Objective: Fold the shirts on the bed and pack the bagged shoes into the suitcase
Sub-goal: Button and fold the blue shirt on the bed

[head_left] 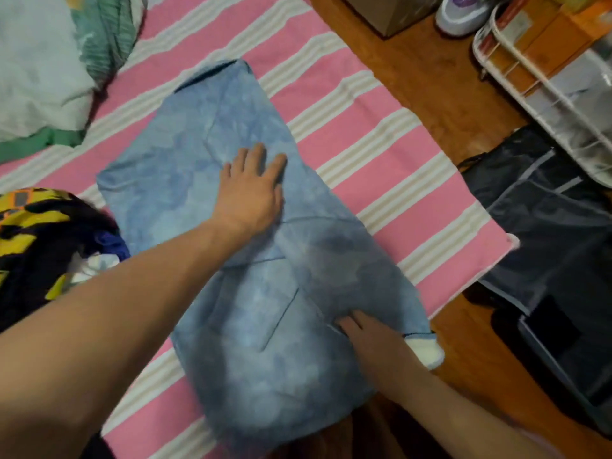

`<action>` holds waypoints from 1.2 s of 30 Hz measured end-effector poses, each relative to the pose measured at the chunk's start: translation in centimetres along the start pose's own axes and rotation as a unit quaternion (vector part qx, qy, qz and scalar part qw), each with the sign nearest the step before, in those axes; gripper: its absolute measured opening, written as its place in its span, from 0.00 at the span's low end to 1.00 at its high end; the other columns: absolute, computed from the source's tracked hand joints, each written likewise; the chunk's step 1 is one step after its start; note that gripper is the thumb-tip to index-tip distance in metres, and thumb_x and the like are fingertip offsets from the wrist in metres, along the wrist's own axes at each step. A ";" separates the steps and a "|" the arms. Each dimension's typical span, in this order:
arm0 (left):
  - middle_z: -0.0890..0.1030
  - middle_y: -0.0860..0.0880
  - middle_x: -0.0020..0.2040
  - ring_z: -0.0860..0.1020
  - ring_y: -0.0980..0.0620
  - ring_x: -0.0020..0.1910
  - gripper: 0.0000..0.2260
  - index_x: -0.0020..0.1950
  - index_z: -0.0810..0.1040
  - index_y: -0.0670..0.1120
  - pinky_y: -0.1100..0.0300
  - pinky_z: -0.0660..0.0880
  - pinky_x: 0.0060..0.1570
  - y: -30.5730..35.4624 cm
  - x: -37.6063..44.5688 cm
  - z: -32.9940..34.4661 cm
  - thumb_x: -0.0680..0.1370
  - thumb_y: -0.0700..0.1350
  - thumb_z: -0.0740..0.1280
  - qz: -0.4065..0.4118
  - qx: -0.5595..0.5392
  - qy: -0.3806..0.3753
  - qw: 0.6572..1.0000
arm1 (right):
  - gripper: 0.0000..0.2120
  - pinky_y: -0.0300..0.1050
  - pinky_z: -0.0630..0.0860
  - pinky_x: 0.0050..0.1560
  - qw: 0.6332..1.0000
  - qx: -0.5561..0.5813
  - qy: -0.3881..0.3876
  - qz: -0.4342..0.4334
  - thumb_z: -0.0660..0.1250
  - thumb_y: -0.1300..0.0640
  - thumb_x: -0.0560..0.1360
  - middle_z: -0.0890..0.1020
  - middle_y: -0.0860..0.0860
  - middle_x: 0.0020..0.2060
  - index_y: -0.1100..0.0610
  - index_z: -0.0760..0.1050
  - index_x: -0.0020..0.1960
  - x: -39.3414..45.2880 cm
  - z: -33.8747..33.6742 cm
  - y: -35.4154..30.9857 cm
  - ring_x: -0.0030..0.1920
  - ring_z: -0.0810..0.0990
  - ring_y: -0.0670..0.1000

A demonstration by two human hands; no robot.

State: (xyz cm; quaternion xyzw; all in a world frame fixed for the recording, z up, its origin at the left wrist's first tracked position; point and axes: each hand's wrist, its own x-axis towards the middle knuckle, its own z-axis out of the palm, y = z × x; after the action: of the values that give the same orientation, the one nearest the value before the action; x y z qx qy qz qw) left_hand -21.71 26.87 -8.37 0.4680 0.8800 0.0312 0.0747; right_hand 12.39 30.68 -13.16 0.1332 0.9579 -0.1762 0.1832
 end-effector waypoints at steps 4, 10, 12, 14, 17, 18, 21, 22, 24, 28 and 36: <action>0.46 0.47 0.84 0.47 0.38 0.81 0.27 0.83 0.50 0.59 0.32 0.54 0.74 3.9 -1.7 3.2 0.84 0.61 0.49 -0.029 -0.053 -0.135 0.989 | 0.30 0.53 0.79 0.49 0.997 -0.061 -0.021 0.036 0.64 0.55 0.69 0.77 0.54 0.55 0.52 0.66 0.72 -1.9 0.6 -1.0 0.51 0.77 0.57; 0.37 0.53 0.83 0.38 0.39 0.81 0.29 0.81 0.40 0.64 0.30 0.49 0.74 3.3 -1.0 5.1 0.83 0.65 0.46 -0.063 0.017 -0.258 0.964 | 0.23 0.53 0.78 0.37 0.990 -0.087 -0.045 0.105 0.78 0.56 0.55 0.80 0.52 0.38 0.53 0.77 0.48 -7.5 0.3 2.7 0.37 0.81 0.56; 0.37 0.53 0.83 0.39 0.38 0.81 0.29 0.81 0.40 0.63 0.31 0.50 0.74 3.9 -0.8 4.6 0.83 0.64 0.47 -0.069 0.012 -0.268 0.961 | 0.22 0.52 0.74 0.42 0.993 -0.066 -0.009 0.096 0.74 0.60 0.58 0.77 0.53 0.43 0.54 0.75 0.51 -9.3 -0.6 4.0 0.42 0.78 0.57; 0.38 0.53 0.83 0.40 0.37 0.81 0.29 0.82 0.41 0.63 0.32 0.51 0.75 3.8 -1.0 4.5 0.83 0.63 0.48 -0.069 0.001 -0.263 0.962 | 0.19 0.53 0.71 0.46 0.979 -0.004 0.076 0.188 0.71 0.63 0.62 0.75 0.53 0.47 0.55 0.74 0.52 -10.2 -1.1 5.6 0.47 0.74 0.57; 0.40 0.52 0.83 0.42 0.37 0.81 0.29 0.82 0.43 0.63 0.33 0.52 0.75 3.3 -1.3 4.7 0.83 0.63 0.51 -0.063 -0.009 -0.252 0.966 | 0.26 0.47 0.71 0.62 0.930 0.204 0.139 0.273 0.68 0.72 0.64 0.76 0.49 0.58 0.54 0.75 0.59 -9.1 -0.8 8.1 0.59 0.74 0.50; 0.41 0.51 0.84 0.43 0.36 0.81 0.30 0.82 0.45 0.62 0.34 0.53 0.75 3.3 -1.3 4.8 0.82 0.62 0.53 -0.065 -0.012 -0.248 0.967 | 0.27 0.44 0.71 0.63 0.933 0.241 0.107 0.246 0.66 0.73 0.65 0.76 0.47 0.59 0.53 0.75 0.59 -8.6 -0.7 8.6 0.60 0.74 0.48; 0.53 0.42 0.82 0.54 0.32 0.78 0.31 0.81 0.58 0.54 0.37 0.60 0.73 4.1 -2.7 4.7 0.78 0.56 0.58 -0.023 -0.036 -0.151 0.988 | 0.20 0.42 0.71 0.55 0.954 0.241 0.004 0.176 0.65 0.70 0.68 0.75 0.46 0.54 0.51 0.74 0.55 -8.3 -0.8 10.0 0.56 0.74 0.47; 0.58 0.39 0.80 0.59 0.31 0.76 0.33 0.80 0.62 0.50 0.37 0.63 0.72 4.5 -3.7 4.6 0.75 0.54 0.58 0.014 -0.045 -0.115 0.992 | 0.18 0.42 0.70 0.52 0.958 0.227 -0.022 0.171 0.66 0.68 0.69 0.76 0.47 0.52 0.51 0.75 0.54 -8.5 -1.1 10.4 0.54 0.75 0.49; 0.62 0.36 0.78 0.63 0.30 0.74 0.36 0.79 0.64 0.46 0.38 0.66 0.69 5.3 -6.0 4.5 0.71 0.53 0.59 0.081 -0.046 -0.082 0.992 | 0.16 0.43 0.71 0.52 0.963 0.197 -0.048 0.179 0.65 0.68 0.69 0.78 0.49 0.51 0.54 0.77 0.53 -9.1 -1.5 10.8 0.54 0.77 0.52; 0.55 0.37 0.81 0.58 0.32 0.77 0.41 0.83 0.56 0.53 0.38 0.61 0.73 6.0 -8.2 4.2 0.71 0.46 0.67 0.080 -0.033 -0.127 0.988 | 0.20 0.42 0.70 0.57 0.978 0.129 -0.023 0.161 0.67 0.68 0.70 0.79 0.48 0.54 0.53 0.78 0.59 -9.2 -2.0 11.1 0.57 0.74 0.50; 0.49 0.45 0.83 0.49 0.44 0.82 0.45 0.82 0.39 0.57 0.46 0.55 0.77 4.1 -7.7 3.3 0.75 0.50 0.67 0.070 0.035 -0.227 0.971 | 0.05 0.42 0.69 0.43 0.975 0.114 -0.018 0.189 0.68 0.62 0.71 0.79 0.48 0.43 0.54 0.75 0.45 -7.9 -1.2 10.3 0.45 0.78 0.50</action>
State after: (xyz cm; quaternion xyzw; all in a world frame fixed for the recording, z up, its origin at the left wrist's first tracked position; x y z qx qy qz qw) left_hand -13.60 22.76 -10.30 0.5257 0.8056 -0.1014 0.2539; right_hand 22.38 38.96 -11.92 0.3288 0.8855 -0.2487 0.2141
